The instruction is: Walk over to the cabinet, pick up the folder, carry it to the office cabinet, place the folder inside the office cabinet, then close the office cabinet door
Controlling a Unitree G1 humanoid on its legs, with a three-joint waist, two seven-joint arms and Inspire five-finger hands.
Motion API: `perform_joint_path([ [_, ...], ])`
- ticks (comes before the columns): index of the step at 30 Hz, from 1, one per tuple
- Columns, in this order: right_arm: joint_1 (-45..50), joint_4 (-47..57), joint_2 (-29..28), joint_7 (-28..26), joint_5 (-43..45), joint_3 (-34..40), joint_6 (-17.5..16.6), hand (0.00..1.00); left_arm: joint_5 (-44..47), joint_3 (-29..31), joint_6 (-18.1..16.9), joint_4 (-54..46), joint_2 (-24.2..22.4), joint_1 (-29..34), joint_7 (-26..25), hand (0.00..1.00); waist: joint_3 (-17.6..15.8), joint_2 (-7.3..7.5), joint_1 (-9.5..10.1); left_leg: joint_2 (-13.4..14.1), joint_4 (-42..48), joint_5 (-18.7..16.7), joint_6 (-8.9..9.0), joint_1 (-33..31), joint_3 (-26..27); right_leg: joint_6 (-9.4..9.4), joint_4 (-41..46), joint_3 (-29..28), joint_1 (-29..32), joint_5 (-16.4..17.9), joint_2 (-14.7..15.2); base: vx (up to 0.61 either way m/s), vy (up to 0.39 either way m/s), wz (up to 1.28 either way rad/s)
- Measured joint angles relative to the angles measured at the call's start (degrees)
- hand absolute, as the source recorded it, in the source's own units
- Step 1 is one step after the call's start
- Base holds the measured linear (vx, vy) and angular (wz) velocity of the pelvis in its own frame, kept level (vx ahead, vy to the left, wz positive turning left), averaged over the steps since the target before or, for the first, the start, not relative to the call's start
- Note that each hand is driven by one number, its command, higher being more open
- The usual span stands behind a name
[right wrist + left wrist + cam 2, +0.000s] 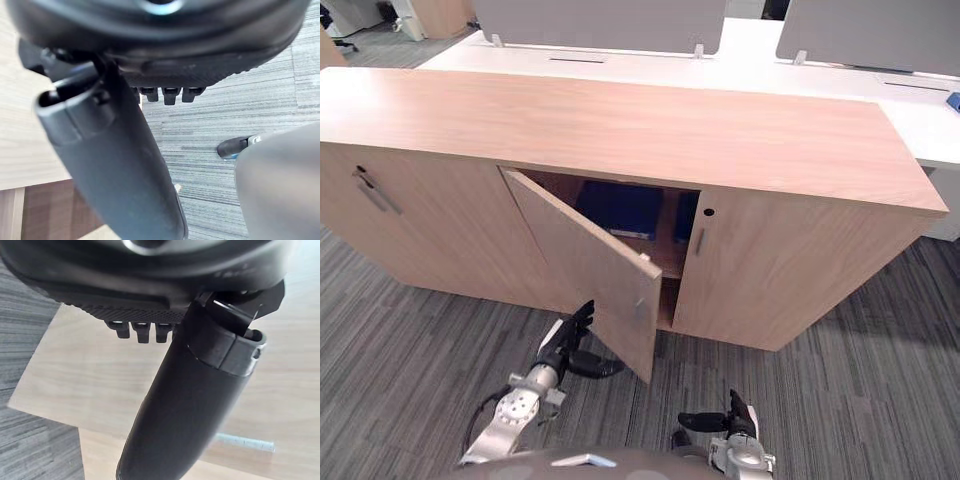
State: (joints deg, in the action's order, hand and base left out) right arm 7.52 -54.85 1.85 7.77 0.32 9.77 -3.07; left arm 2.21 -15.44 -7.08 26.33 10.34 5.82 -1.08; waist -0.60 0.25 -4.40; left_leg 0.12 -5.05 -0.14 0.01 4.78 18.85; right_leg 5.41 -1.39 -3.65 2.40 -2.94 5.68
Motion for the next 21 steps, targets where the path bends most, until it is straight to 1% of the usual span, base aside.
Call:
perform_joint_path([
  [2,0.0,0.0,0.0,0.0,0.0,0.4,0.1,1.0,-0.6,0.1,0.2,1.1,0.2,-2.3,-1.6,1.0,0.1,-0.21,-0.22,0.0,0.0,-0.4,0.06,-0.1,1.1,-0.05,0.0,-1.0,0.6,0.0,-0.3,0.03,0.013,-0.27],
  [4,-0.2,0.2,0.0,0.0,0.0,0.4,0.0,1.0,-0.6,0.3,0.3,2.7,0.6,-5.5,-2.9,1.0,0.1,-0.27,-1.47,0.1,0.0,-0.8,0.15,-0.4,1.9,-0.1,-0.1,-1.6,1.3,0.0,-0.6,0.02,0.009,-0.21],
  [6,-0.4,0.3,0.1,0.1,0.0,0.7,0.0,1.0,-0.6,0.6,0.4,3.2,0.7,-7.4,-4.3,1.0,0.0,-0.41,-2.42,0.2,0.0,-1.0,0.28,-0.6,2.5,-0.21,-0.1,-2.0,1.5,-0.1,-0.8,0.01,0.008,-0.16],
  [8,-0.4,0.1,0.3,0.1,0.0,1.8,0.0,1.0,-0.7,1.1,0.5,4.5,1.0,-8.2,-5.3,1.0,-0.2,-0.68,-2.51,0.2,0.8,-1.7,0.26,-0.8,2.9,-0.28,-0.1,-2.6,1.6,-0.1,-0.8,0.0,0.009,-0.13],
  [10,-0.3,-0.1,0.6,0.2,0.0,2.7,0.3,1.0,-0.7,1.1,1.5,8.3,1.8,-11.9,-6.2,1.0,-0.3,-0.75,-2.73,0.3,1.5,-2.3,0.43,-1.0,3.6,-0.31,-0.1,-3.0,2.0,-0.2,-0.8,-0.03,0.004,-0.14],
  [11,-0.2,-0.1,0.7,0.3,0.0,2.7,0.3,1.0,-0.7,1.2,1.5,9.1,2.2,-12.7,-6.4,1.0,-0.3,-0.76,-2.9,0.4,1.6,-2.4,0.49,-1.2,3.8,-0.34,-0.1,-3.3,2.3,-0.2,-0.8,-0.05,0.0,-0.17],
  [12,-0.1,-0.1,0.9,0.3,0.0,2.7,0.3,1.0,-0.7,1.2,1.6,10.2,3.0,-14.3,-6.7,1.0,-0.4,-0.91,-3.5,0.4,1.9,-2.5,0.48,-1.7,4.0,-0.48,-0.1,-3.4,2.7,-0.3,-0.8,-0.03,-0.003,-0.1],
  [14,0.8,-0.5,1.4,0.3,0.0,2.7,0.4,1.0,-0.7,1.6,1.6,11.2,3.5,-15.4,-7.4,1.0,-0.7,-1.23,-4.03,0.4,2.0,-2.5,0.49,-1.8,4.1,-0.49,-0.1,-3.5,2.9,-0.3,-0.7,-0.01,-0.003,-0.03],
  [16,1.6,-2.3,2.0,0.3,0.0,2.7,0.8,1.0,-0.6,2.2,1.8,13.5,4.1,-17.4,-7.5,1.0,-0.7,-1.22,-4.67,0.5,1.9,-2.5,0.53,-1.8,4.2,-0.58,-0.4,-3.5,2.9,-0.3,-0.9,-0.01,-0.006,-0.02],
  [21,2.5,-2.3,2.2,0.4,0.3,2.9,1.1,1.0,-0.6,2.9,2.1,13.8,5.1,-18.2,-8.3,1.0,-0.8,-1.36,-5.65,0.7,1.4,-2.5,0.57,-1.8,4.5,-0.84,-1.4,-3.7,2.8,-0.7,-1.2,-0.01,-0.013,-0.03],
])
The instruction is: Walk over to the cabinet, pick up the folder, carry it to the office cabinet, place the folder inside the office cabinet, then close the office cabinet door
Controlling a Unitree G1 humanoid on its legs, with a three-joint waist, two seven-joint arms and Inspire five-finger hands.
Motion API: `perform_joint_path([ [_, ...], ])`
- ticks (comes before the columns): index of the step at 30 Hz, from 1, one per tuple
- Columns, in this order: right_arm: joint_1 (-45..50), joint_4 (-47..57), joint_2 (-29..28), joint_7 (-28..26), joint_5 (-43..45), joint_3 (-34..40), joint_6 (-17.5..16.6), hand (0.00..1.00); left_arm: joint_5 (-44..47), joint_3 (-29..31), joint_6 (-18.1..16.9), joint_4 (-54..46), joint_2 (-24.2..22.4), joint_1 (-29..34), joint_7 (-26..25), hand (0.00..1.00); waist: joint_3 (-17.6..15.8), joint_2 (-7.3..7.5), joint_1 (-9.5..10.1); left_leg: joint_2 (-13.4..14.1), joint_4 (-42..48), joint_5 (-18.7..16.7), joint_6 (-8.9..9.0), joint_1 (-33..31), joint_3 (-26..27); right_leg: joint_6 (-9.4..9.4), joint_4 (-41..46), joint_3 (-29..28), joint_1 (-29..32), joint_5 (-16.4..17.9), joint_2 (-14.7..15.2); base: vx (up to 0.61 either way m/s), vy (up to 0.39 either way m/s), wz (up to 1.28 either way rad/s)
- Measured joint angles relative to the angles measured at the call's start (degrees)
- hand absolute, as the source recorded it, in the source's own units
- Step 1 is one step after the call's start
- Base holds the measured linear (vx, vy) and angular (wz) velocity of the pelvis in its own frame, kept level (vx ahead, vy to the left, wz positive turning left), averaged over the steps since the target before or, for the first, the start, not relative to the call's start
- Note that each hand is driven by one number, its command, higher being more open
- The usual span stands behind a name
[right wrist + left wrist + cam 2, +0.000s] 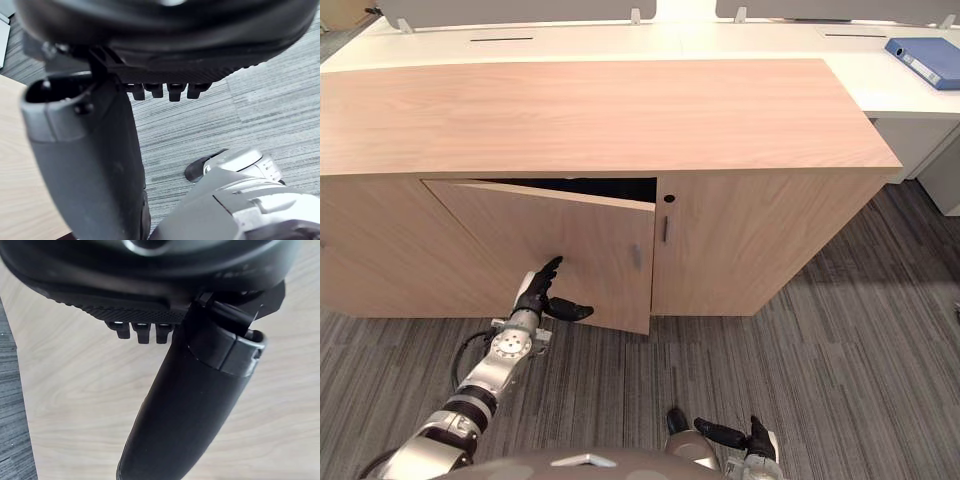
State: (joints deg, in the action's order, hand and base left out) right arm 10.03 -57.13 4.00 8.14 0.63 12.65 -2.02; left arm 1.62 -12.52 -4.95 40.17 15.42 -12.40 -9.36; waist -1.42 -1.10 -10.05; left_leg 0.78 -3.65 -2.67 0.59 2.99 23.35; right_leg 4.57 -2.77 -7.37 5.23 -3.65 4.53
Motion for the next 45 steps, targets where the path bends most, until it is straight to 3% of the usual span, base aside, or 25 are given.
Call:
perform_joint_path([
  [8,0.0,-0.1,0.0,0.0,0.1,0.4,0.1,1.0,0.1,0.1,0.0,0.0,-1.0,0.8,0.0,1.0,-0.2,-0.13,0.03,0.4,-0.4,0.1,0.17,1.3,-0.4,-0.23,-0.8,0.7,-2.0,-0.3,-0.4,0.0,-0.006,0.01],
  [14,-0.3,-0.3,-0.3,0.1,1.7,1.8,0.4,1.0,2.3,2.8,0.0,-2.3,-4.7,10.7,1.2,1.0,-0.4,0.0,0.31,0.9,0.5,-0.4,0.77,2.6,-0.2,-0.68,-0.5,0.2,-3.3,0.0,-0.8,-0.06,-0.034,-0.04],
  [18,-1.8,-1.7,-0.4,0.3,1.7,1.8,0.7,1.0,2.9,5.6,0.1,-2.1,-6.1,18.5,2.5,1.0,-1.2,1.16,2.38,1.6,3.3,-1.1,1.62,2.6,-1.7,-0.9,0.2,-2.2,-3.2,-0.2,-1.5,-0.06,-0.065,-0.22],
  [22,-2.6,-2.3,-0.4,0.7,1.7,1.9,0.8,1.0,2.3,9.1,0.1,3.1,-6.9,21.4,3.7,1.0,-1.3,1.68,3.96,1.8,4.1,-2.2,2.26,2.8,-2.9,-0.87,0.0,-2.8,-3.3,-0.6,-1.7,-0.07,-0.046,-0.1],
  [28,-2.5,-2.9,-0.6,0.8,1.9,2.0,0.8,1.0,-2.2,15.6,1.9,15.0,-7.2,22.6,4.3,1.0,-1.1,1.92,5.35,1.6,4.0,-2.2,2.04,2.8,-4.3,-0.6,-0.8,-2.3,-3.9,-1.4,-1.7,0.0,-0.019,0.01],
  [34,-3.1,-3.9,-0.6,0.7,2.0,2.0,0.8,1.0,-4.5,18.4,1.9,16.7,-7.6,22.9,3.8,1.0,-0.6,2.03,6.57,1.6,3.9,-1.8,1.42,3.2,-6.6,-0.77,-1.5,0.0,-5.6,-1.2,-1.4,0.04,-0.017,0.19],
  [45,-4.5,-4.7,-0.7,0.6,2.0,1.8,0.9,1.0,-4.5,21.9,1.9,18.8,-8.3,22.9,3.6,1.0,-0.2,2.4,7.02,0.8,2.8,-1.0,0.74,3.7,-8.4,-0.61,-1.1,2.0,-6.2,-0.6,-0.5,0.0,-0.011,0.09],
])
